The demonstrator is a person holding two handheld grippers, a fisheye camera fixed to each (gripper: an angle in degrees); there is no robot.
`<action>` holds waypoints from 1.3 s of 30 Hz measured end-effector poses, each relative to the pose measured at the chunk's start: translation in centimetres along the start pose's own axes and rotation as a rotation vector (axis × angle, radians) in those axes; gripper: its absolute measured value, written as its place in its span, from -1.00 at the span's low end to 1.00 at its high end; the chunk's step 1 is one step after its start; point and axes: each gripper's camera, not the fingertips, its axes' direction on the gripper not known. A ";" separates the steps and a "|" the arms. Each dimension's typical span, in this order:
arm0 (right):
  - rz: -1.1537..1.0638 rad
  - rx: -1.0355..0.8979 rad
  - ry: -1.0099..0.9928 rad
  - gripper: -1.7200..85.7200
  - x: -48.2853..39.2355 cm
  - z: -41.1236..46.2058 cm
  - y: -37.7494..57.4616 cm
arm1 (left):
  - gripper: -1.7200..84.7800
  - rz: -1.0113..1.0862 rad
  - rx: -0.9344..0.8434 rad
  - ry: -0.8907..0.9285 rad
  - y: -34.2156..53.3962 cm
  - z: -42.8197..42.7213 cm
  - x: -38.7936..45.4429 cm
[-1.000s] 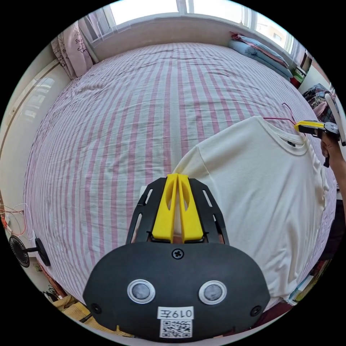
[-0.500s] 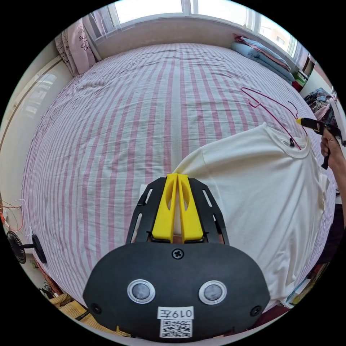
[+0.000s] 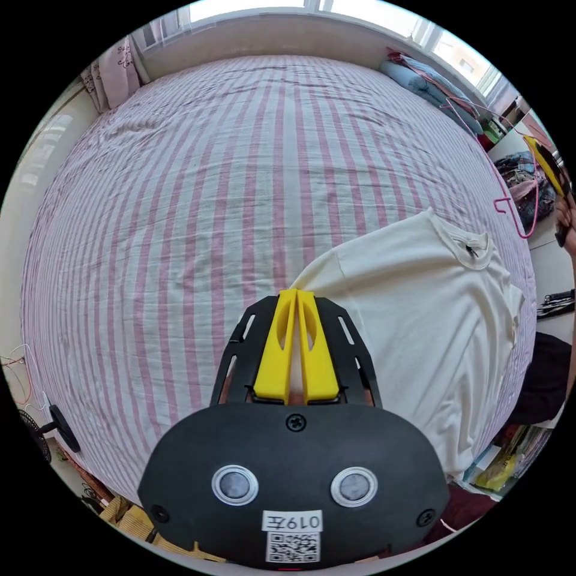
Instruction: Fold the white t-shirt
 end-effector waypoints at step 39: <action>-0.809 -0.377 -0.965 -0.98 -53.0 -20.9 25.4 | -0.94 -0.376 0.749 -0.057 66.9 -28.5 12.0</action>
